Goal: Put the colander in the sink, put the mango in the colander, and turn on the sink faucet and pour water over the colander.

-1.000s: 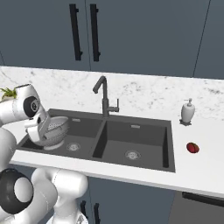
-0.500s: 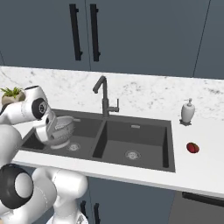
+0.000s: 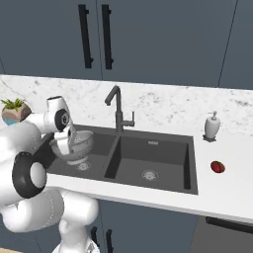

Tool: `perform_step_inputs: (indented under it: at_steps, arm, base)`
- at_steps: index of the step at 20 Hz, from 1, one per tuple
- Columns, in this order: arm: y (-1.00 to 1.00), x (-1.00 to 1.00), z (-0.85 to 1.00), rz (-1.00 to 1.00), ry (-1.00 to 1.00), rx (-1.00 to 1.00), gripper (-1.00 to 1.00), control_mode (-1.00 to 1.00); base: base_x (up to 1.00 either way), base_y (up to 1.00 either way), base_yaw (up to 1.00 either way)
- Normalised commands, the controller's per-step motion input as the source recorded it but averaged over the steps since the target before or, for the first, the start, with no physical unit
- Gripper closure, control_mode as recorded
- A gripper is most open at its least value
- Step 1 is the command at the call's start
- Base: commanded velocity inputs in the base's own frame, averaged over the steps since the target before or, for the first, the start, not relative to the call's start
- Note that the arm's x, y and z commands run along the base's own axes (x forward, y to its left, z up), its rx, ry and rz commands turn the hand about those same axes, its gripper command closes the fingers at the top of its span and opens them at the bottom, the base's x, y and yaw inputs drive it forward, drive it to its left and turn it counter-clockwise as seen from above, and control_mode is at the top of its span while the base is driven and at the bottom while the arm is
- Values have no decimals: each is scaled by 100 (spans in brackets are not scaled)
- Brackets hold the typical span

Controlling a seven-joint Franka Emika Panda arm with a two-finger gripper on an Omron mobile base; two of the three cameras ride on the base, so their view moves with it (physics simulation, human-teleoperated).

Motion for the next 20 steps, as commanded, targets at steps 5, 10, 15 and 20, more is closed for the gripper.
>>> perform_step_inputs:
  at_steps: [5,10,15,20]
  arm:
    - [-1,58,-40,4,22,14,100,-100]
    - [4,43,-34,7,-1,4,100,-100]
    - [13,3,-42,2,-15,0,100,-100]
    - [0,8,-35,0,-15,0,100,-100]
  base:
    - [0,0,0]
    - [0,0,0]
    - [0,0,0]
    - [0,0,0]
